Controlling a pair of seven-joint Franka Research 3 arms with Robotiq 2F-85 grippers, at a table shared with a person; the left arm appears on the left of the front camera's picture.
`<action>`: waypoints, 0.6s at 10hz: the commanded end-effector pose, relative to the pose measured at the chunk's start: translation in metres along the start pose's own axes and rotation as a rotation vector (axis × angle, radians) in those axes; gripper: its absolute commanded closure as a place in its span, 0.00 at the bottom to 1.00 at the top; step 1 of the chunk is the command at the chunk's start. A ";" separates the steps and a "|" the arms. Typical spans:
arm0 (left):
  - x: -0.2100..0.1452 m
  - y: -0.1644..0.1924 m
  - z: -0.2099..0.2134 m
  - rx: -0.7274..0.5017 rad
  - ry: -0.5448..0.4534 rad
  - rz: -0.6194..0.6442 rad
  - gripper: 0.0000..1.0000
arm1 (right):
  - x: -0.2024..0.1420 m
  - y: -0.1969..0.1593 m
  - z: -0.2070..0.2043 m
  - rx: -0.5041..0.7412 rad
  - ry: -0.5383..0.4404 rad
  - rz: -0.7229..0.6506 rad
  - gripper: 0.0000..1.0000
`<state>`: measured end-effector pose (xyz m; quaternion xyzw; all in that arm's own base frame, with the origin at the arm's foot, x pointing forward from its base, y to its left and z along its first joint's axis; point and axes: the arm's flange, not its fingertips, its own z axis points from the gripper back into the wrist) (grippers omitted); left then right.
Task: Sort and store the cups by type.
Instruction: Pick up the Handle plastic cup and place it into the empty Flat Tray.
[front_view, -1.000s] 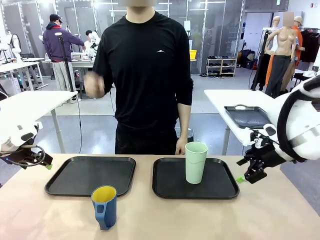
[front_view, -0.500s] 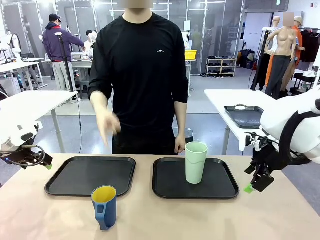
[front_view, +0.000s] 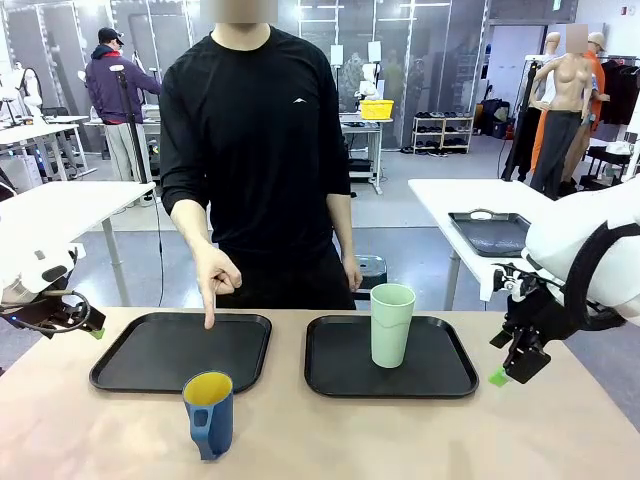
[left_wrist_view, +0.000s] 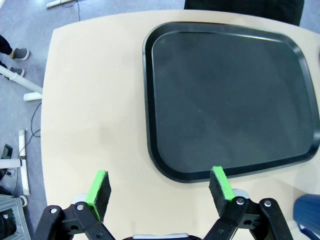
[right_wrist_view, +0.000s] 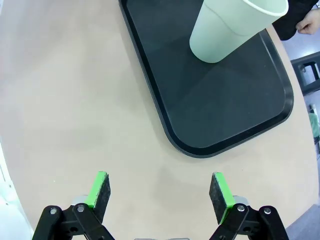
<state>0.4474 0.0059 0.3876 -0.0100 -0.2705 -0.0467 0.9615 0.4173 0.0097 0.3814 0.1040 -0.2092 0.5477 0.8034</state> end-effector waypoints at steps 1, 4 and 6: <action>0.000 0.001 0.000 -0.002 -0.001 0.004 0.00 | 0.001 -0.001 -0.002 -0.005 0.011 -0.001 0.00; 0.000 0.001 0.000 -0.002 -0.001 0.004 0.00 | 0.001 -0.001 -0.002 -0.005 0.011 -0.001 0.00; 0.000 0.001 0.000 -0.002 -0.001 0.004 0.00 | 0.001 -0.001 -0.002 -0.005 0.011 -0.001 0.00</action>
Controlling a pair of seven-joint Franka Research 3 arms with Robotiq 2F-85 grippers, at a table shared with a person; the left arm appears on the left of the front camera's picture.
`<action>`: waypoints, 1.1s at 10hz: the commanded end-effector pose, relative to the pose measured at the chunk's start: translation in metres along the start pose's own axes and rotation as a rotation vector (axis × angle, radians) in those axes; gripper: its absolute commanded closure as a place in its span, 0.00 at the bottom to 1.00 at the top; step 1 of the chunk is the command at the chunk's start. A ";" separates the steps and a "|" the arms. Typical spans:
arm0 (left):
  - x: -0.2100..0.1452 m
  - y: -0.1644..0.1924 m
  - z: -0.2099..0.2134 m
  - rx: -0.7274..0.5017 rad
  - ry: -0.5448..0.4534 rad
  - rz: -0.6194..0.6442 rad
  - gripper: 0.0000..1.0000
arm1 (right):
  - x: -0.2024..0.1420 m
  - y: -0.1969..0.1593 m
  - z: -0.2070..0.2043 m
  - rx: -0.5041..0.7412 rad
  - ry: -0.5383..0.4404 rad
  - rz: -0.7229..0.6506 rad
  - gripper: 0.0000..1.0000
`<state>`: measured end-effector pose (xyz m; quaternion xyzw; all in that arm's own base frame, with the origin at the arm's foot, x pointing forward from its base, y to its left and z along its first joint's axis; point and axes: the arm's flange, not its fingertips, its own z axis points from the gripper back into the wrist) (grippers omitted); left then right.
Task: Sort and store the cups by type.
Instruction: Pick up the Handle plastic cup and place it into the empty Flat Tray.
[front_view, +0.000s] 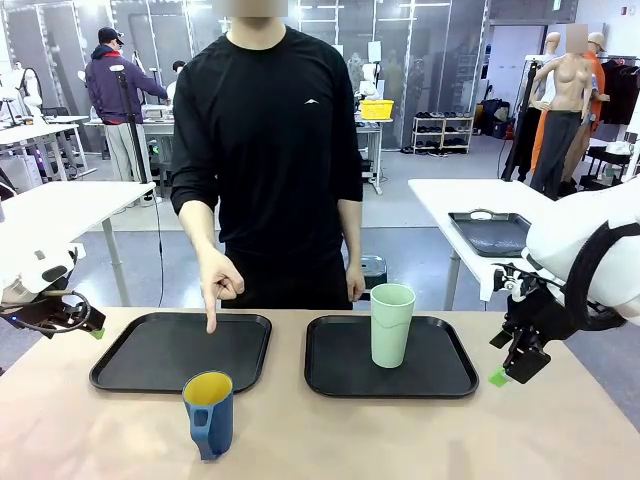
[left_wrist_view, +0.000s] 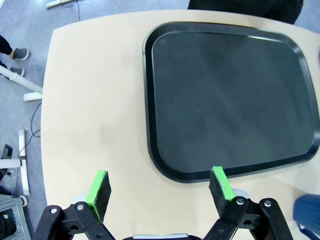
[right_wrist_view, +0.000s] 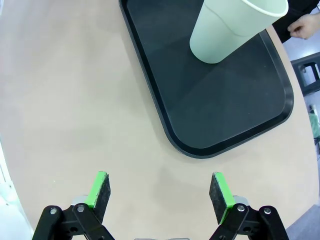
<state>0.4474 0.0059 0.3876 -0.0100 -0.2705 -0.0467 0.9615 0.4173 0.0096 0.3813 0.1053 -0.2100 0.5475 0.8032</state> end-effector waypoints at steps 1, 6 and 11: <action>0.000 0.000 0.000 0.000 0.000 0.000 0.00 | 0.001 -0.001 -0.002 -0.006 0.013 0.000 0.00; -0.004 0.017 0.023 -0.076 0.164 -0.713 0.00 | 0.001 -0.001 -0.002 -0.006 0.013 0.000 0.00; -0.023 -0.001 0.033 -0.263 0.087 -1.315 0.00 | 0.001 -0.001 -0.002 -0.006 0.013 0.000 0.00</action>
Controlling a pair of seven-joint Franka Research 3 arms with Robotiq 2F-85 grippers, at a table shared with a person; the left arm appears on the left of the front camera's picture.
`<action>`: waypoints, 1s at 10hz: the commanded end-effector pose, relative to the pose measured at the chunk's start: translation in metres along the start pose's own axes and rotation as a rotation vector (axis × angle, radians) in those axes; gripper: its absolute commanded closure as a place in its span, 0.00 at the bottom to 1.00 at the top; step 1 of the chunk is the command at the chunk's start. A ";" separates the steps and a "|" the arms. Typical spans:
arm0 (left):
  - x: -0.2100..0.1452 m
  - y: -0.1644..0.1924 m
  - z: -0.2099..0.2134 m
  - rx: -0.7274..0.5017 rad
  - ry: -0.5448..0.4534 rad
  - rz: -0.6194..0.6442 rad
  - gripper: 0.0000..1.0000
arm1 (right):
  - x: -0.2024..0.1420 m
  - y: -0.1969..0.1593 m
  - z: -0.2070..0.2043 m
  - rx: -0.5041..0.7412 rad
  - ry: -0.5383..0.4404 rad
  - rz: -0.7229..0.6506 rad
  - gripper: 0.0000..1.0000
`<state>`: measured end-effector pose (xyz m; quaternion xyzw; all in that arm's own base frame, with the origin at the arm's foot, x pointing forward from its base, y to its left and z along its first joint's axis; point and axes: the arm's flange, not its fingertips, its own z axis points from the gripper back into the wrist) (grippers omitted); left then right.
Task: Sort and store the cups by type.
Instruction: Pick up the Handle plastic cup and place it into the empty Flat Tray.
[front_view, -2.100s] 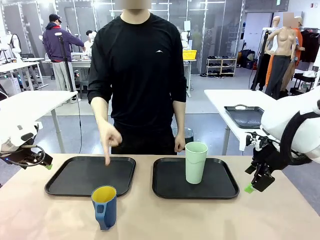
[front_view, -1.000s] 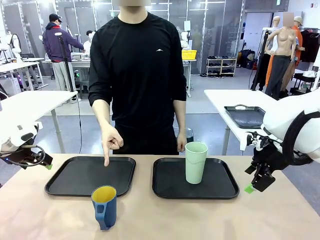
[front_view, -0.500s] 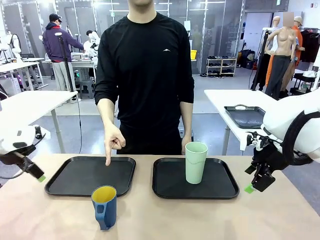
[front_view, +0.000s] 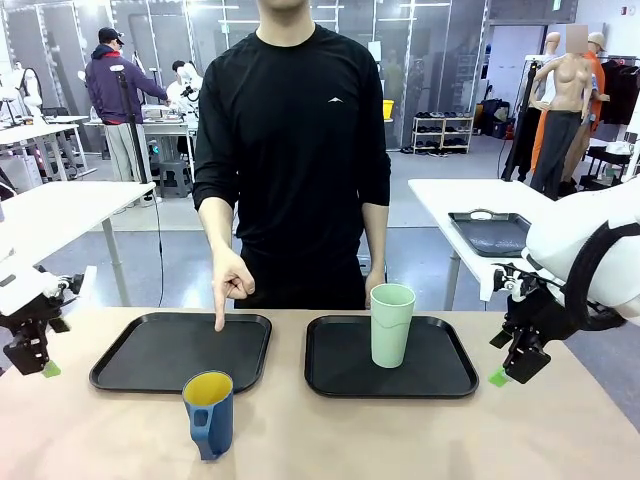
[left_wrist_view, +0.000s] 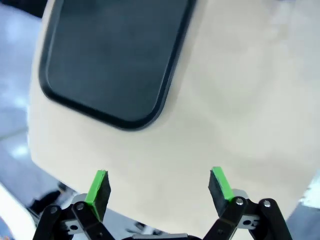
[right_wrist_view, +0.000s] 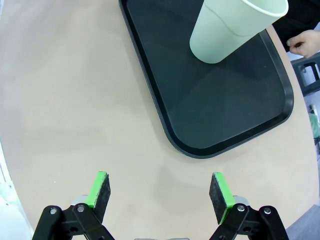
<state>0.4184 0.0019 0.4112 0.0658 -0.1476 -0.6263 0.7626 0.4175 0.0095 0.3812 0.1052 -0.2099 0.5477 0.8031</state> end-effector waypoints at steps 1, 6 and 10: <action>-0.003 -0.014 -0.006 -0.022 -0.109 -0.167 0.00 | 0.001 -0.001 -0.002 -0.006 0.013 0.000 0.00; 0.013 -0.010 -0.008 -0.057 -0.072 -0.228 0.00 | 0.001 -0.001 -0.002 -0.006 0.013 0.000 0.00; 0.013 -0.010 -0.008 -0.057 -0.072 -0.228 0.00 | 0.001 -0.001 -0.002 -0.006 0.013 0.000 0.00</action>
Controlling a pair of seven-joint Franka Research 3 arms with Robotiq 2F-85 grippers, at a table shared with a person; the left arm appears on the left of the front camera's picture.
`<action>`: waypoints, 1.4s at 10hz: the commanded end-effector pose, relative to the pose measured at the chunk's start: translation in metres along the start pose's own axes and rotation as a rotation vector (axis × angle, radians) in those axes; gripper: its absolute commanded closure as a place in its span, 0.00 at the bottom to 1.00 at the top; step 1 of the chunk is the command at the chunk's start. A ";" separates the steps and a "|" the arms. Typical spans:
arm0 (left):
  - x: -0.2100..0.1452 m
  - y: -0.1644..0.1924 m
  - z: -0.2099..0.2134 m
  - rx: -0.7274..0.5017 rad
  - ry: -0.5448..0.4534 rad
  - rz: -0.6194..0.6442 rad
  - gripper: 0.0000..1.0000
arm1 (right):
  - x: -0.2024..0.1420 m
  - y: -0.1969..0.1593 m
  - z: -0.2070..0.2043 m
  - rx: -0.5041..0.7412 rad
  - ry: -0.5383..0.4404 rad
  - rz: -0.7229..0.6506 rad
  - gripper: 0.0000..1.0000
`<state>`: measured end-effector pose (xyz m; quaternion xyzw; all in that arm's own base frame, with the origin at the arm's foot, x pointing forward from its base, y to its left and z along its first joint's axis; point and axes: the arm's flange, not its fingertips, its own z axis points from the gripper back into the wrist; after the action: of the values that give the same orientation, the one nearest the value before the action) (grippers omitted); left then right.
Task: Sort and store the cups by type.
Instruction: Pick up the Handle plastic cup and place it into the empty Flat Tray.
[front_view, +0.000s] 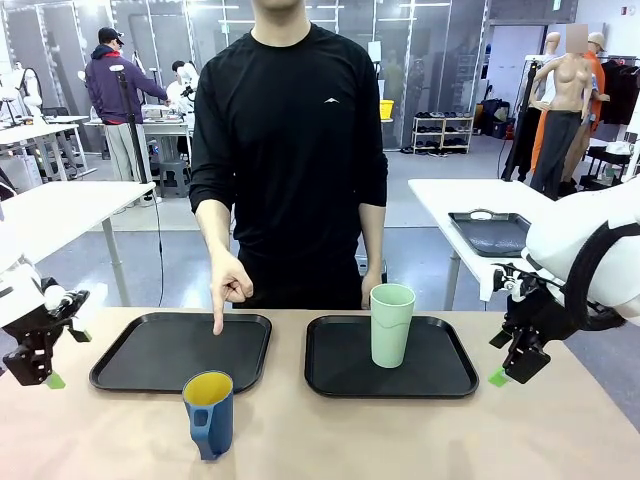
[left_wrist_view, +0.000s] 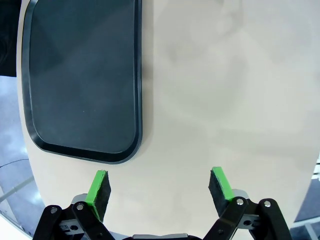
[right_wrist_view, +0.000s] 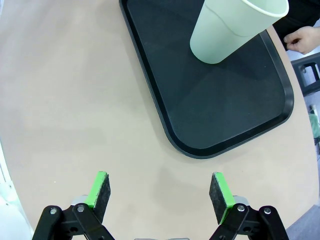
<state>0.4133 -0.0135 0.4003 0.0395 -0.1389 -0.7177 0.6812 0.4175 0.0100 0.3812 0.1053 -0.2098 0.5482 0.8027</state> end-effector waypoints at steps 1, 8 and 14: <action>0.000 0.001 0.002 0.013 -0.015 0.006 0.00 | 0.001 -0.001 -0.002 -0.007 0.013 -0.002 0.00; -0.014 -0.034 -0.039 -0.128 -0.509 0.018 0.00 | 0.001 -0.001 -0.002 -0.007 0.013 -0.002 0.00; 0.000 -0.022 -0.063 -0.058 -0.978 0.102 0.00 | 0.001 -0.001 -0.002 -0.007 0.013 -0.002 0.00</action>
<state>0.3955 -0.0264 0.3404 -0.3089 -0.4121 -0.6287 0.5826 0.4175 0.0101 0.3811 0.1053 -0.2097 0.5485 0.8026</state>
